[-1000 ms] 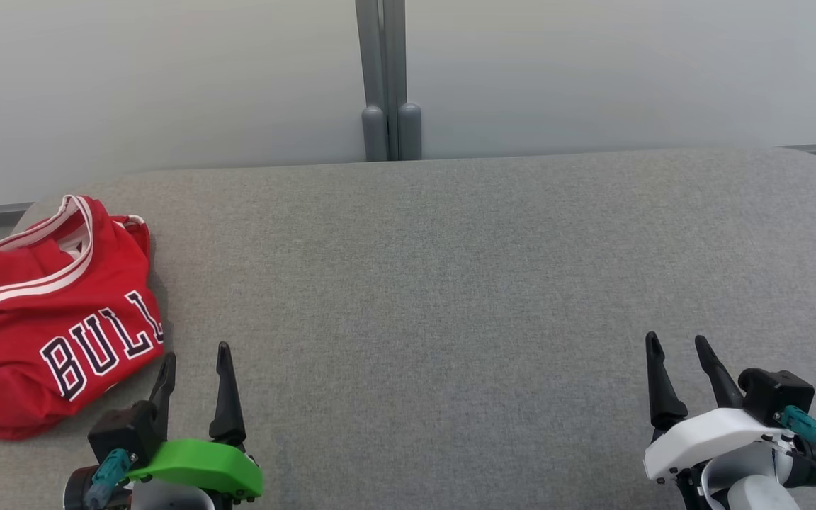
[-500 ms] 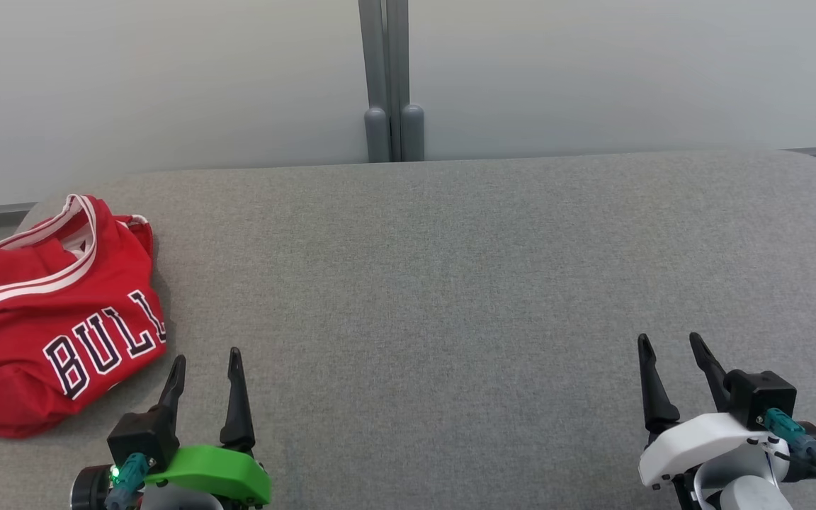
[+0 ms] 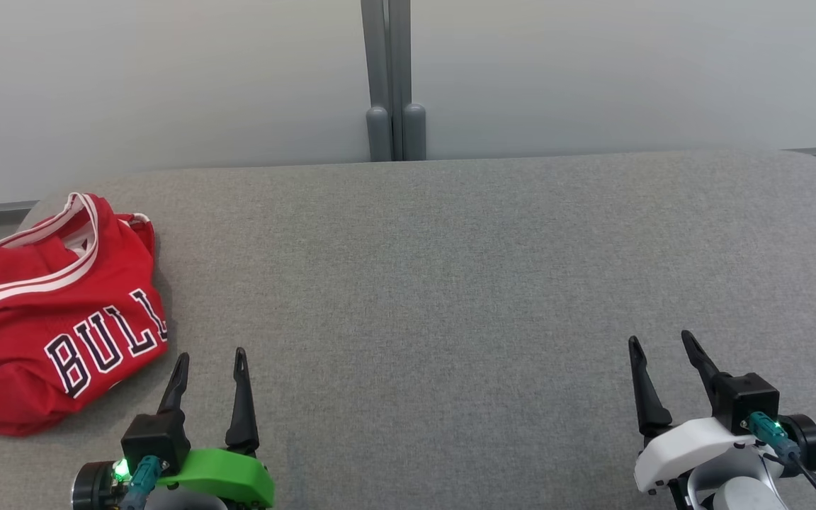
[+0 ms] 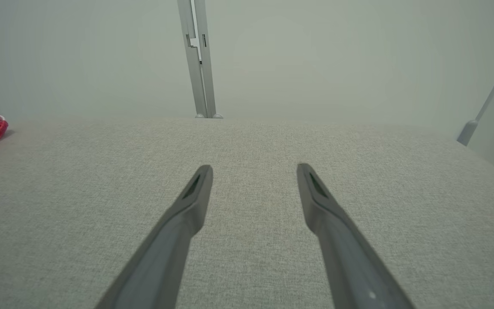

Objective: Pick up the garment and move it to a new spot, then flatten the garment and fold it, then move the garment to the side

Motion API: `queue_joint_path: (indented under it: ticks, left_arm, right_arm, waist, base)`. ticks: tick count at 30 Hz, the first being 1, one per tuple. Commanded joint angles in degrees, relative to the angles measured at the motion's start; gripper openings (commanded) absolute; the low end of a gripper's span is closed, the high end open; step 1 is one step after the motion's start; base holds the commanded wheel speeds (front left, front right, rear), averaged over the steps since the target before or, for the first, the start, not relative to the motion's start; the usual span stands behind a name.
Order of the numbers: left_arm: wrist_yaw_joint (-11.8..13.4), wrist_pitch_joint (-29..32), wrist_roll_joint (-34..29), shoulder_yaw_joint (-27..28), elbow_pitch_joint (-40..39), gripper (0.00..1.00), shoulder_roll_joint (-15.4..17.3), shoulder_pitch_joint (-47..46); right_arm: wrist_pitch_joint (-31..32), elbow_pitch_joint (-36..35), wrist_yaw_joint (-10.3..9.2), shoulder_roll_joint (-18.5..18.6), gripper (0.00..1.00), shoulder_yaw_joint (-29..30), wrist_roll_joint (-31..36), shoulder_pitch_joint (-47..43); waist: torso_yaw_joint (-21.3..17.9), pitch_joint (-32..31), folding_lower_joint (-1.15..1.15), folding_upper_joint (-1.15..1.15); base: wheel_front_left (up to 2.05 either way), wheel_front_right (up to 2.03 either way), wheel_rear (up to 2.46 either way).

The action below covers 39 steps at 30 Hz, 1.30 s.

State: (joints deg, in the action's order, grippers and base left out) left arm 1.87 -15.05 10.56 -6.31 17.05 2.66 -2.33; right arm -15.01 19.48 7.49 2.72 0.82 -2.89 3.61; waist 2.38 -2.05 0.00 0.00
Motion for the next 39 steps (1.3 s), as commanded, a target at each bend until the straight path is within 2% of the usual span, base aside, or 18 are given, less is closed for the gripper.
queue_joint_path:
  ticks: [1,13,19,25,39]
  left_arm:
    - [0.2,-0.1,-0.2,0.0,0.1,1.0,0.4,-0.2]
    - [0.3,-0.1,1.7,0.3,0.1,1.0,0.4,-0.2]
    - [-0.1,-0.1,2.4,0.6,-0.3,1.0,0.4,-0.5]
    - [0.0,-0.1,1.2,0.8,0.1,1.0,0.4,-0.2]
    - [-0.6,-0.1,-1.5,4.1,0.4,1.0,0.4,1.4]
  right_arm:
    - [-0.2,0.1,0.0,0.3,1.0,0.0,0.4,-0.4]
    - [-0.2,0.2,0.0,0.3,1.0,0.1,0.1,-0.3]
    - [-0.2,-0.2,-0.01,0.3,1.0,-0.3,-0.5,-0.8]
    - [-0.2,-0.4,-0.01,0.3,1.0,-0.3,-0.7,-1.2]
    - [-0.2,-0.4,-0.01,0.3,1.0,-1.6,-2.3,-2.2]
  waist:
    - [0.0,0.0,0.0,0.0]
    - [0.1,0.2,0.0,0.0]
    - [2.3,0.1,0.0,0.0]
    - [7.7,-0.5,0.0,0.0]
    - [23.2,-1.5,0.0,0.0]
  base:
    - [0.0,0.0,0.0]
    - [0.0,0.0,0.0]
    - [0.0,0.0,0.0]
    - [0.0,0.0,0.0]
    - [0.0,0.0,0.0]
